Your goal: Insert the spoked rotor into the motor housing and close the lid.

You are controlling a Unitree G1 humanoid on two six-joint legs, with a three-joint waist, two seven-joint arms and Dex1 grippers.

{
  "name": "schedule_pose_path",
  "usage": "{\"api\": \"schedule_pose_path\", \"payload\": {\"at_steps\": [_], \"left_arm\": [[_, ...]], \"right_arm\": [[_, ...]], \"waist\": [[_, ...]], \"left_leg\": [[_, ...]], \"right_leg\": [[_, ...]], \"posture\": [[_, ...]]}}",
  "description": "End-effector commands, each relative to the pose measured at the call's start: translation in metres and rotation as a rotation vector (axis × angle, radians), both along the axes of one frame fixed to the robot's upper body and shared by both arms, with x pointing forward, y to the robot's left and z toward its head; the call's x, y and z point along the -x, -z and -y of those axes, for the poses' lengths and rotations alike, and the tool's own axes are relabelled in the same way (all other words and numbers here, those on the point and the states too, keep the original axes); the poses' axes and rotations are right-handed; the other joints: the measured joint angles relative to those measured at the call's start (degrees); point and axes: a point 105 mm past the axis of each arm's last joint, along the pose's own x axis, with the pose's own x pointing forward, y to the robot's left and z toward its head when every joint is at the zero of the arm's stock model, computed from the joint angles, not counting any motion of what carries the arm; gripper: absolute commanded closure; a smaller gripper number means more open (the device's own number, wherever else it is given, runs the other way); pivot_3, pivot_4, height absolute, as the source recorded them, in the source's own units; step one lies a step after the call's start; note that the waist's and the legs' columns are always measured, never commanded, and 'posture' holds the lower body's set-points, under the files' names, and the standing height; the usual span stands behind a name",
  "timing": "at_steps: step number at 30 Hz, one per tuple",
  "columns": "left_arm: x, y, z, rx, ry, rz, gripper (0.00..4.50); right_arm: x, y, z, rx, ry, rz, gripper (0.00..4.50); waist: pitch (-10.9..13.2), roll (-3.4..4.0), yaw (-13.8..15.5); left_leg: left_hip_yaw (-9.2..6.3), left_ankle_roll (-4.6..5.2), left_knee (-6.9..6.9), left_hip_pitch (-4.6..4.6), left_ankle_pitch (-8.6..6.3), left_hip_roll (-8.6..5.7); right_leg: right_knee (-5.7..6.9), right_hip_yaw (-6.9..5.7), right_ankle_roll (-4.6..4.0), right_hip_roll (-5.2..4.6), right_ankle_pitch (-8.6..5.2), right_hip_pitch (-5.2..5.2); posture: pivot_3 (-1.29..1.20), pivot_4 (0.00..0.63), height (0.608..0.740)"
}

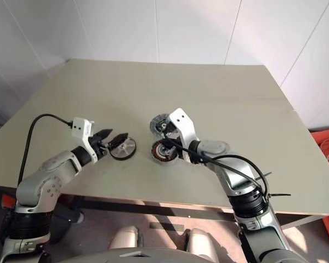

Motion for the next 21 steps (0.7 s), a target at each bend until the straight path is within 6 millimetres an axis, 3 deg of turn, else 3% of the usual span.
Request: {"api": "schedule_pose_path", "payload": {"at_steps": [1,21], "left_arm": [[0.0,-0.014,-0.002,-0.008,-0.001,0.05,0.38],[0.002,-0.012,-0.005,-0.017,-0.016,0.044,0.38]], "right_arm": [[0.004,-0.013,-0.005,-0.027,-0.018,0.021,4.47],[0.006,0.007,-0.009,-0.067,0.016,-0.117,4.47]], "waist": [[0.0,0.0,0.02],[0.0,0.0,0.05]], "left_leg": [[0.0,0.0,0.0,0.0,0.0,0.0],[0.0,-0.03,0.0,0.0,0.02,0.0]], "right_leg": [[0.0,0.0,0.0,0.0,0.0,0.0],[0.02,0.0,0.0,0.0,0.0,0.0]], "posture": [[0.0,0.0,0.74],[0.0,0.0,0.74]]}}
